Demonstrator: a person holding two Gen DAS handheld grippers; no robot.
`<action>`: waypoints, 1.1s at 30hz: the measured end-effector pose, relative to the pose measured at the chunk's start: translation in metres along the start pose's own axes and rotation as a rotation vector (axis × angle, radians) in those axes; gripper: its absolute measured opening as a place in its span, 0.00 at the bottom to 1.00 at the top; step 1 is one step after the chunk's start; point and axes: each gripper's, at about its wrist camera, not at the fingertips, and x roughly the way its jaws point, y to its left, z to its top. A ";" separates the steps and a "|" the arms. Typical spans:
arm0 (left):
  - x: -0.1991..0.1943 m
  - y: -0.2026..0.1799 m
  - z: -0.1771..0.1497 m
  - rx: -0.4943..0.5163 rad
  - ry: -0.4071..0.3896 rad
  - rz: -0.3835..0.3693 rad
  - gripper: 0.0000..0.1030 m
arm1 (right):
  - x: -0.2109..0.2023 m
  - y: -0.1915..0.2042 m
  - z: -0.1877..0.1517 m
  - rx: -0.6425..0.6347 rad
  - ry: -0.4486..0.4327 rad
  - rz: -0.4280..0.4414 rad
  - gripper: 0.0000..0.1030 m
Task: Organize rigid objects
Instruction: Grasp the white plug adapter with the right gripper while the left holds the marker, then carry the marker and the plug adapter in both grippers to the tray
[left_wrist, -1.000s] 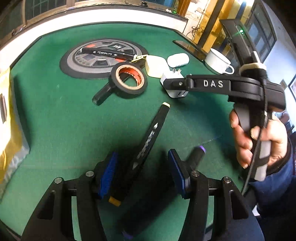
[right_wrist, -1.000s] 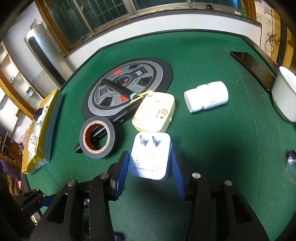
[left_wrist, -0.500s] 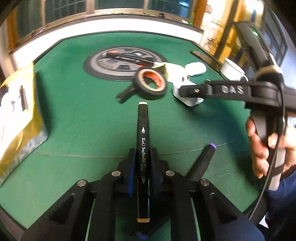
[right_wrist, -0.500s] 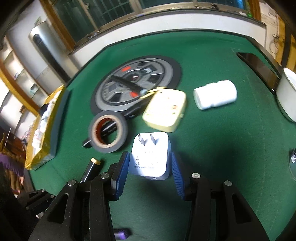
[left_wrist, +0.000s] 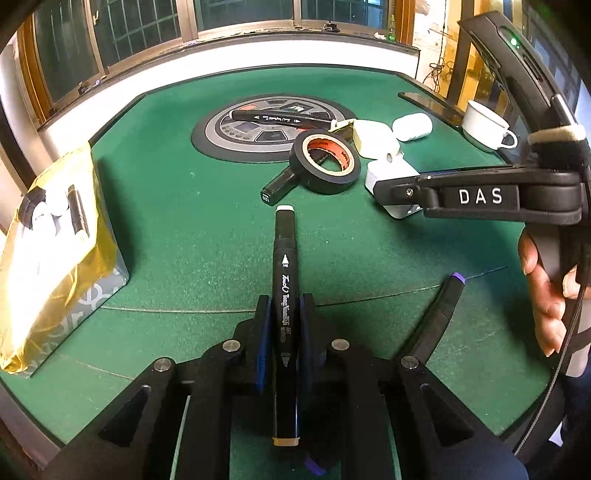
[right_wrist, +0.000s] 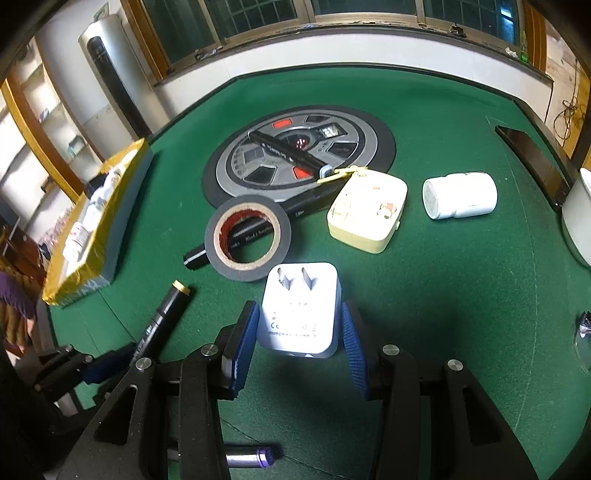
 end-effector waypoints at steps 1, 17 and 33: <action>0.000 0.000 0.000 -0.003 -0.003 0.000 0.13 | 0.000 0.001 0.000 -0.010 -0.001 -0.006 0.39; -0.034 0.018 0.002 -0.141 -0.134 -0.070 0.12 | -0.026 -0.009 0.005 0.078 -0.112 0.017 0.38; -0.098 0.093 -0.022 -0.330 -0.270 -0.028 0.12 | -0.044 0.042 -0.003 -0.027 -0.158 0.109 0.38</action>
